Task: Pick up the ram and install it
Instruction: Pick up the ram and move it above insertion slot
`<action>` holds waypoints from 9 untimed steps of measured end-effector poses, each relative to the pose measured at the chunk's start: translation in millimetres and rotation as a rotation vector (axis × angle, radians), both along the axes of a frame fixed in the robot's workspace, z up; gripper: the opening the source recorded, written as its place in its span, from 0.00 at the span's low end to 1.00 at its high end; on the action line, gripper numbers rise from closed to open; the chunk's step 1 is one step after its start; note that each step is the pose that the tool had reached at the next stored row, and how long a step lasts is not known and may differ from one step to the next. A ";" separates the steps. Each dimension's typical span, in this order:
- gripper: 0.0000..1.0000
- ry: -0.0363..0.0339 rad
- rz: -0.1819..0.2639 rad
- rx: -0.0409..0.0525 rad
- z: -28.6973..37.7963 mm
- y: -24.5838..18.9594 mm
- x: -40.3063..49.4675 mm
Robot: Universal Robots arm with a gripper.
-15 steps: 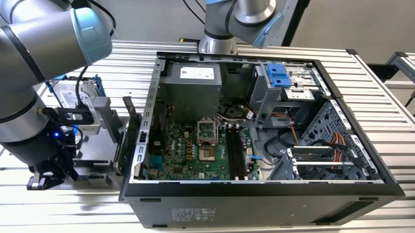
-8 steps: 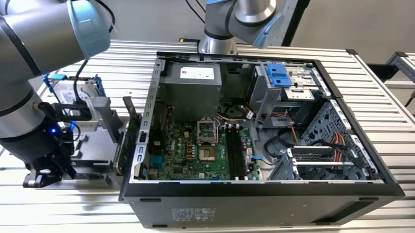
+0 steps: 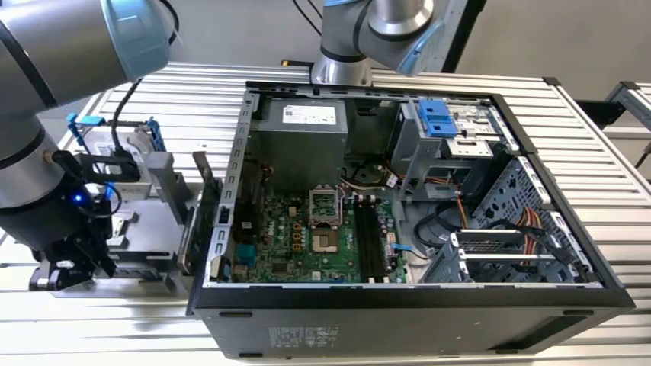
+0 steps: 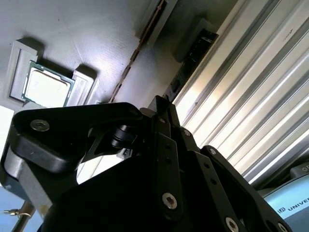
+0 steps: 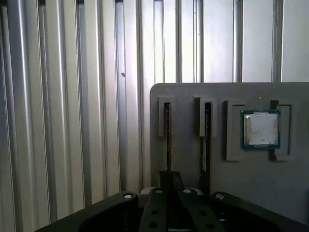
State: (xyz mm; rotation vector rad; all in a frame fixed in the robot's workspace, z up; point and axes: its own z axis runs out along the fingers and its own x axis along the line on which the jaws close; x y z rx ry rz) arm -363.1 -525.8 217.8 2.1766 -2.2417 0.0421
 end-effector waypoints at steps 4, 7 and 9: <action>0.00 0.0000 0.000 0.0000 5.7 0.0 0.0; 0.00 0.0000 0.000 -0.0001 8.9 0.0 0.0; 0.00 0.0000 0.000 -0.0002 11.0 0.0 0.0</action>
